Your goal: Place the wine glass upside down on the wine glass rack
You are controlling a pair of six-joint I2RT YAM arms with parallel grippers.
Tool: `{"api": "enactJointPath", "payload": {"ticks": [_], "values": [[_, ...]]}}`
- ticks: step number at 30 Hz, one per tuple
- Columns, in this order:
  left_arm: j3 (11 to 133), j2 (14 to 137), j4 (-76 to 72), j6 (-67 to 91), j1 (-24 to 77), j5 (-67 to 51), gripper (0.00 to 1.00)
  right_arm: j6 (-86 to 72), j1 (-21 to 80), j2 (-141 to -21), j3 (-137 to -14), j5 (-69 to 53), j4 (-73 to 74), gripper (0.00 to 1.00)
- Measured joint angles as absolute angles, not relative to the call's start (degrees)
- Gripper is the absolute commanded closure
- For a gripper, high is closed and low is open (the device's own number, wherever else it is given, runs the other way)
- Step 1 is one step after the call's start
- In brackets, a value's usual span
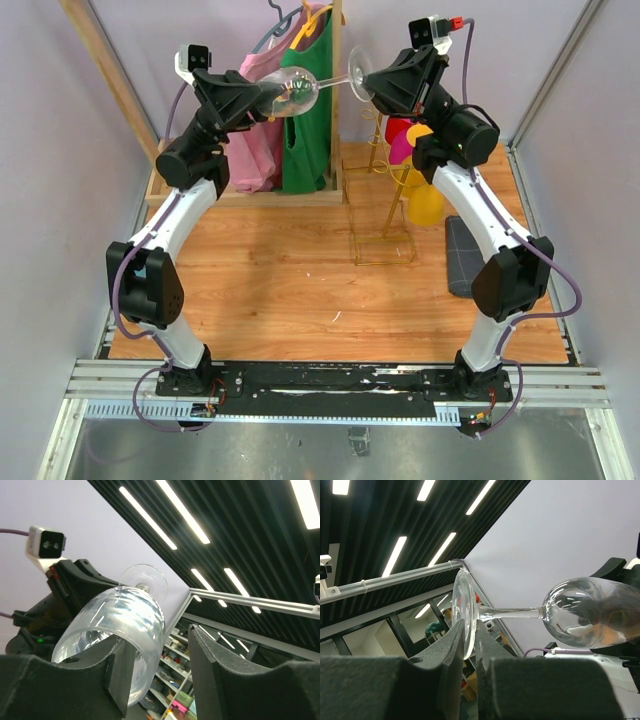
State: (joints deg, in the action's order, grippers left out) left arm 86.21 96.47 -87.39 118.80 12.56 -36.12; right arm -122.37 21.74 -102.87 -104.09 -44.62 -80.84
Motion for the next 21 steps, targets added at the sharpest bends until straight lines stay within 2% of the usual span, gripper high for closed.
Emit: {"api": "enactJointPath", "payload": {"ticks": [7,21], "values": [[82.5,95.7,-87.4,118.8,9.7,-38.1,0.46,-121.3,21.8,-102.9,-104.3,-45.1,-80.6,0.99],[72.8,89.8,-87.4,118.6,0.1,-42.4,0.48,-120.3,18.3,-100.5,-103.4,-47.7,-76.7,0.99]]}}
